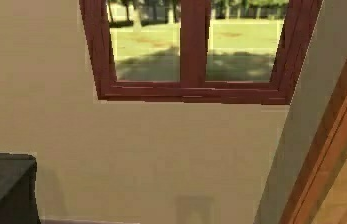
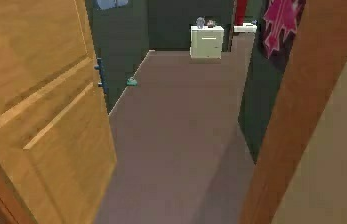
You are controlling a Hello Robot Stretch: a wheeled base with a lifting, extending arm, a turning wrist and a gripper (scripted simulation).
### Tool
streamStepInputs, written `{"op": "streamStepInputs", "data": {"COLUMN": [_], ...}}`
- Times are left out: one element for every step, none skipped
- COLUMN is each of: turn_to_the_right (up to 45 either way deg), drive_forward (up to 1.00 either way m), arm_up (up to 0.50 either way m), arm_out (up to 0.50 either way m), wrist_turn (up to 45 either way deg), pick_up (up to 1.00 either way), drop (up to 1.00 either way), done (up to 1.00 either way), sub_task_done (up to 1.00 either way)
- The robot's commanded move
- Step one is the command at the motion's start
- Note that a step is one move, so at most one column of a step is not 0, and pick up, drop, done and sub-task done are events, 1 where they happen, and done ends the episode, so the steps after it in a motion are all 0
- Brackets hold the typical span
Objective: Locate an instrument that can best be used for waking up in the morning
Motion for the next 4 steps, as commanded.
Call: {"op": "streamStepInputs", "data": {"turn_to_the_right": [45.0,42.0,0.0,18.0], "drive_forward": [0.00,0.00,0.15,0.00], "arm_up": [0.00,0.00,0.00,0.00], "arm_out": [0.00,0.00,0.00,0.00], "wrist_turn": [0.0,0.0,0.0,0.0], "pick_up": [0.00,0.00,0.00,0.00], "drop": [0.00,0.00,0.00,0.00], "done": [0.00,0.00,0.00,0.00], "sub_task_done": [0.00,0.00,0.00,0.00]}}
